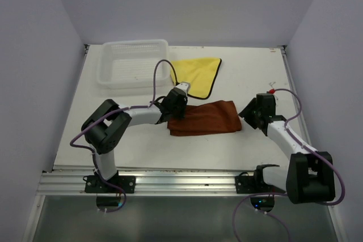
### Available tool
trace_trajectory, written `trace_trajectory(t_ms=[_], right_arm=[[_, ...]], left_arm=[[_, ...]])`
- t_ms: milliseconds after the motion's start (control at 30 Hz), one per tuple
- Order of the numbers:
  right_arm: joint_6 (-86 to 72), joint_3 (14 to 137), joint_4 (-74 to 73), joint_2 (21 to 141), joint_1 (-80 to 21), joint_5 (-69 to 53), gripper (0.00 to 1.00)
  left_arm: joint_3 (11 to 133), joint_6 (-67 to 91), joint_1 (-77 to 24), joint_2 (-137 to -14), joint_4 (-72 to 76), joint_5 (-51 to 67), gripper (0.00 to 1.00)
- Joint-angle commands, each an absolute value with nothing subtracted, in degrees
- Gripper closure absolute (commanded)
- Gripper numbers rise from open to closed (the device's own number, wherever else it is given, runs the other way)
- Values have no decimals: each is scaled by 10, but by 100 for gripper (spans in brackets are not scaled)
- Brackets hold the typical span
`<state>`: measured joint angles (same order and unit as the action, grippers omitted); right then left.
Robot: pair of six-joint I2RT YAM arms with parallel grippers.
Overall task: Roll the towels
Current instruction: Roll the towel
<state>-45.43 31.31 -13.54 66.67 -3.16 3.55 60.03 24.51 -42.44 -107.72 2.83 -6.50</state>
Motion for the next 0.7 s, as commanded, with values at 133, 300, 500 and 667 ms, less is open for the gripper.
trace_trajectory(t_ms=[133, 300, 500, 667], right_arm=[[-363, 377, -95, 729, -28, -13, 47], [-333, 407, -69, 792, -29, -90, 46], [-335, 410, -19, 833, -35, -208, 46], [-335, 388, 24, 844, -42, -243, 44]], left_arm=[[490, 302, -418, -982, 1, -170, 100], [460, 314, -418, -940, -25, -194, 100], [456, 321, -418, -917, -44, -210, 100], [480, 323, -418, -909, -69, -214, 93]])
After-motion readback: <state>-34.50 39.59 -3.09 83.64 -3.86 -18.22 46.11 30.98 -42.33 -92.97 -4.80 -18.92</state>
